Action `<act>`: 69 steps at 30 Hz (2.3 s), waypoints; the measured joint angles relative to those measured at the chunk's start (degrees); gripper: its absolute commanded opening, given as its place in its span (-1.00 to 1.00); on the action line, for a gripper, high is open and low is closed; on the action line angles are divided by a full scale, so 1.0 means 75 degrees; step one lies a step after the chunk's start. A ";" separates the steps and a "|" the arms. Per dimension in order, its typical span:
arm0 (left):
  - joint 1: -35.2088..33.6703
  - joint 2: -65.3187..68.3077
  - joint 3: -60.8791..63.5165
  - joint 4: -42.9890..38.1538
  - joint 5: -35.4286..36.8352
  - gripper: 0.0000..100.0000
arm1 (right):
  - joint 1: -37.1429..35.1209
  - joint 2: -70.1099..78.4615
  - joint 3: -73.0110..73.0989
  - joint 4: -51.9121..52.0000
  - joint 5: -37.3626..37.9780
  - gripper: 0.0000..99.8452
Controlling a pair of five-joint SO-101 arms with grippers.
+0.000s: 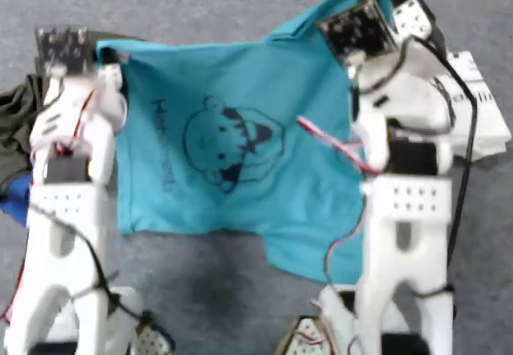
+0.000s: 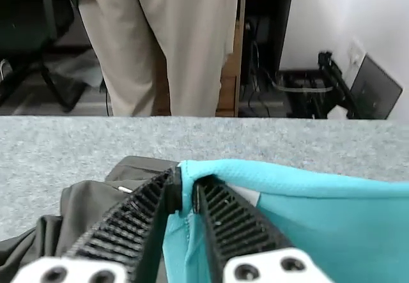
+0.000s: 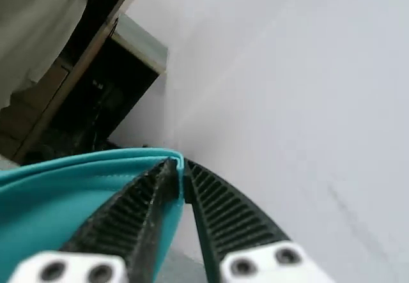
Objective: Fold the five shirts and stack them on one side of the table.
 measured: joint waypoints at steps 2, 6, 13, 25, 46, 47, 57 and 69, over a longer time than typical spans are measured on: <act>0.0000 0.0821 -0.0586 0.0000 0.0000 -0.96 | 0.0000 0.0598 -0.0422 0.0000 -0.0188 -0.99; 0.0000 0.2227 -0.1700 0.0117 0.0000 -0.96 | 0.0023 0.1700 -0.1360 0.0352 -0.0563 -0.99; 0.0000 0.2626 -0.2954 0.2192 0.0000 -0.96 | 0.0105 0.2122 -0.2520 0.2837 -0.0762 -0.99; 0.0000 0.2696 -0.3235 0.5873 0.0000 -0.96 | 0.0105 0.2122 -0.3141 0.7701 -0.0762 -0.99; 0.0117 -0.0516 0.1805 0.5591 -0.0516 -0.96 | 0.0105 -0.3974 0.2801 0.9342 -0.0094 -0.99; 0.0047 -0.0633 0.1887 0.5591 -0.0586 -0.96 | 0.0117 -0.4267 0.2966 0.9483 -0.0094 -0.99; 0.0012 -0.1149 0.2485 0.5849 -0.0926 -0.96 | 0.0586 -0.5497 0.3434 1.0350 0.0516 -0.99; 0.0012 -0.1172 0.2544 0.6177 -0.0926 -0.96 | 0.0715 -0.5497 0.3505 1.1171 0.1465 -0.99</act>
